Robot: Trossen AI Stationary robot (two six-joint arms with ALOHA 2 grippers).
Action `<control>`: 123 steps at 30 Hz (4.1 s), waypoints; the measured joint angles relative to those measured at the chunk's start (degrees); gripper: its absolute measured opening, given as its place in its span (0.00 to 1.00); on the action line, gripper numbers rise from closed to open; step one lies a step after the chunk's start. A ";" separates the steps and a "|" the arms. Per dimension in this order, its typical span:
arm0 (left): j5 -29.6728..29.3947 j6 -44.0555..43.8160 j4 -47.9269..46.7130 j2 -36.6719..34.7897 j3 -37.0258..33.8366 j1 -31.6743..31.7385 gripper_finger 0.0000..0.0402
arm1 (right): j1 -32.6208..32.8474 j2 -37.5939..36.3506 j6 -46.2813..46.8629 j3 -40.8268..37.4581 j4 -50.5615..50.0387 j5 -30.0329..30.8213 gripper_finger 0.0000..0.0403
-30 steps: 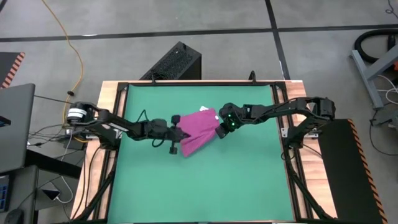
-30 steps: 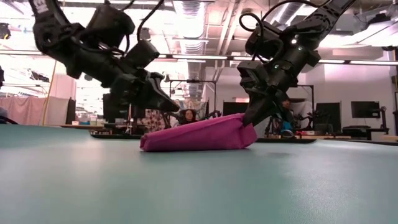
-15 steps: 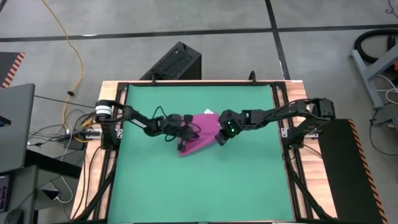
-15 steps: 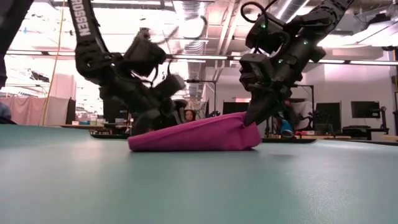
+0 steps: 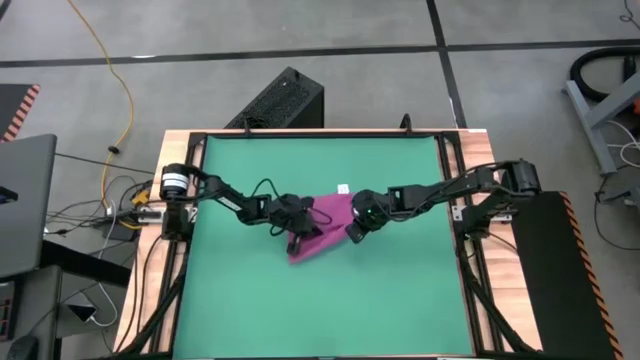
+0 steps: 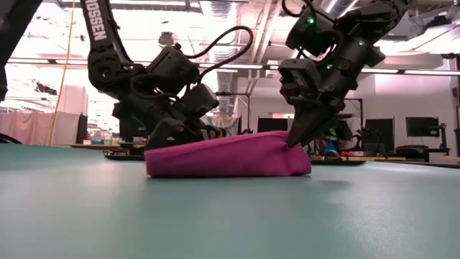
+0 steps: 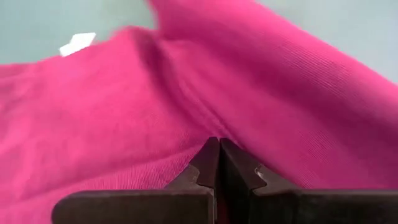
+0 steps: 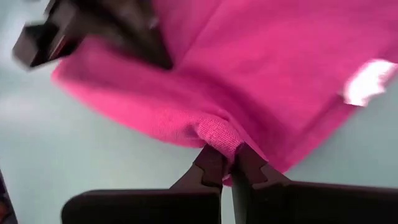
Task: Roll towel into tight, uniform cylinder
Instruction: Roll the pink towel
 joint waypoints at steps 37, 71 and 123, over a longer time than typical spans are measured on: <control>-7.85 3.47 -3.14 0.48 5.33 -5.49 0.00 | -8.74 0.00 -5.00 0.00 -7.96 -24.11 0.05; -36.75 9.27 -14.78 -20.69 2.10 -14.39 0.00 | -10.97 11.65 -6.03 2.45 -4.80 -37.64 0.05; -43.22 9.65 -10.76 -10.12 -6.56 -28.73 0.38 | -6.84 11.65 -10.11 2.45 -3.75 -32.94 0.05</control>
